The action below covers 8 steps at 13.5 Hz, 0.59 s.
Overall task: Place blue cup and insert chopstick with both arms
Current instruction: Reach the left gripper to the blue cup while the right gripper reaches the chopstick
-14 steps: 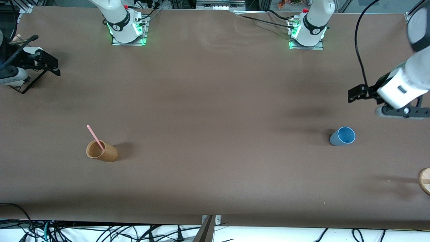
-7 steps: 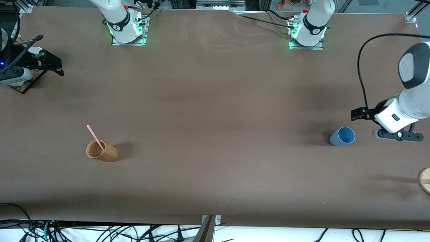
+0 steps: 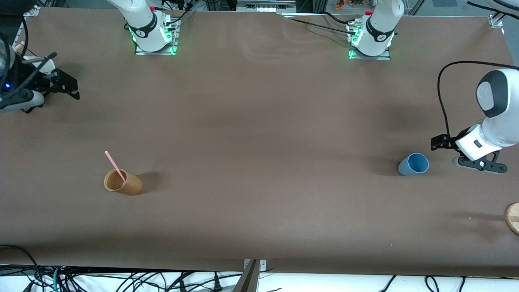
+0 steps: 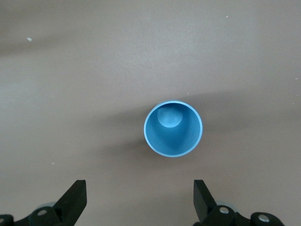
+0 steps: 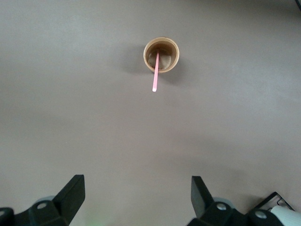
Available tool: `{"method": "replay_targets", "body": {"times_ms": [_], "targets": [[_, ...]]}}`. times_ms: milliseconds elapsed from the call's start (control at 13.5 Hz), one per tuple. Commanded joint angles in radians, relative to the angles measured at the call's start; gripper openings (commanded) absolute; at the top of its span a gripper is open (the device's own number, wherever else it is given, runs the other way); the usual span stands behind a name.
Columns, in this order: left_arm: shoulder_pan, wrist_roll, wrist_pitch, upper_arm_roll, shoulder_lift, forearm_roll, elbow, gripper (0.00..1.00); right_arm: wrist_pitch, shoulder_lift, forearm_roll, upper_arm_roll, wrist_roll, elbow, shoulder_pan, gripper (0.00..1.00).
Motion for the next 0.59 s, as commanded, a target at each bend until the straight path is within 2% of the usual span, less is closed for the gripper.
{"method": "replay_targets", "body": {"times_ms": [0,148,295,517], "targets": [[-0.003,0.023,0.105,0.024,-0.021,-0.065,-0.102,1.0,0.048,0.058,0.028,-0.006,-0.019,-0.009,-0.005,1.0],[-0.005,0.017,0.167,0.027,-0.002,-0.095,-0.125,0.99,0.116,0.156,0.067,-0.014,-0.022,0.006,-0.014,1.0],[-0.005,0.015,0.195,0.027,0.025,-0.096,-0.125,0.99,0.199,0.251,0.07,-0.012,-0.024,0.03,-0.025,1.0],[-0.006,0.017,0.247,0.027,0.062,-0.096,-0.124,0.99,0.254,0.358,0.07,-0.012,-0.037,0.086,-0.026,1.0]]}}
